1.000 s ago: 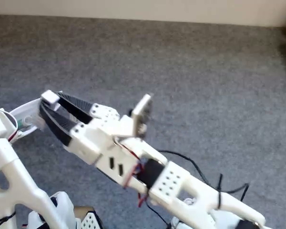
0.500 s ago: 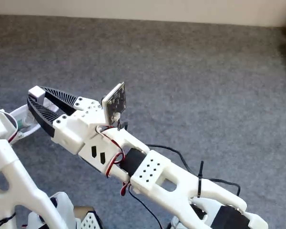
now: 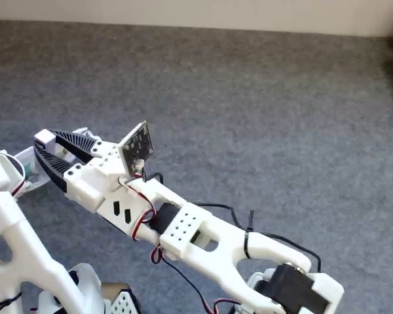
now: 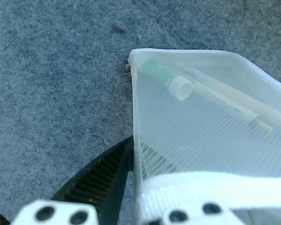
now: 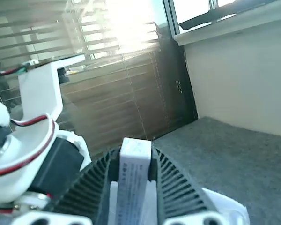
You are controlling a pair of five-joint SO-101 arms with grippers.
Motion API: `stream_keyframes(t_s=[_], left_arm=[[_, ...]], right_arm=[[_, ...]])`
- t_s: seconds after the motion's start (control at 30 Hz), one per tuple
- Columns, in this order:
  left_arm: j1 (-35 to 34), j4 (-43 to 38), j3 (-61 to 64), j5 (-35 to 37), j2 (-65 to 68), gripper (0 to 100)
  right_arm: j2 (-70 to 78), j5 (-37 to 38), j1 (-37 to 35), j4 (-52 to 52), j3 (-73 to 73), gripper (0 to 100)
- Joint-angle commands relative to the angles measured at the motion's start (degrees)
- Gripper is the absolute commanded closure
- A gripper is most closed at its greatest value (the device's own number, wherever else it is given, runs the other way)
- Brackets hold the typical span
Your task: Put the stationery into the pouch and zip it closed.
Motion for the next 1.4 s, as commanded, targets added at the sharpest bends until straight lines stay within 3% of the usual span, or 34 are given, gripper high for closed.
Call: stream_keyframes(t_s=[0.0, 0.3, 0.5, 0.63, 1.03, 1.27, 1.37], left_arm=[[-0.6, -1.0, 0.4, 0.7, 0.9, 100], [-0.6, -1.0, 0.4, 0.6, 0.9, 100], [-0.6, -1.0, 0.4, 0.4, 0.9, 100], [-0.6, -1.0, 0.4, 0.4, 0.9, 100], [-0.7, -2.4, 1.5, 0.4, 0.9, 100], [-0.8, -2.5, 1.5, 0.4, 0.9, 100], [-0.9, -2.5, 1.5, 0.4, 0.9, 100]], right_arm=[[0.3, 1.5, -0.4, -4.2, -3.8, 99.5], [0.3, 1.5, -0.5, -4.0, -3.8, 98.8], [0.3, 2.0, -0.6, -4.0, -3.8, 86.1], [0.2, 6.3, -0.8, -4.0, -3.7, 85.7], [-3.2, 6.3, -0.5, -3.6, -3.5, 85.7], [-13.4, 5.7, -0.4, 11.1, -2.7, 85.7], [-17.1, 1.8, 1.4, 17.5, -2.7, 85.7]])
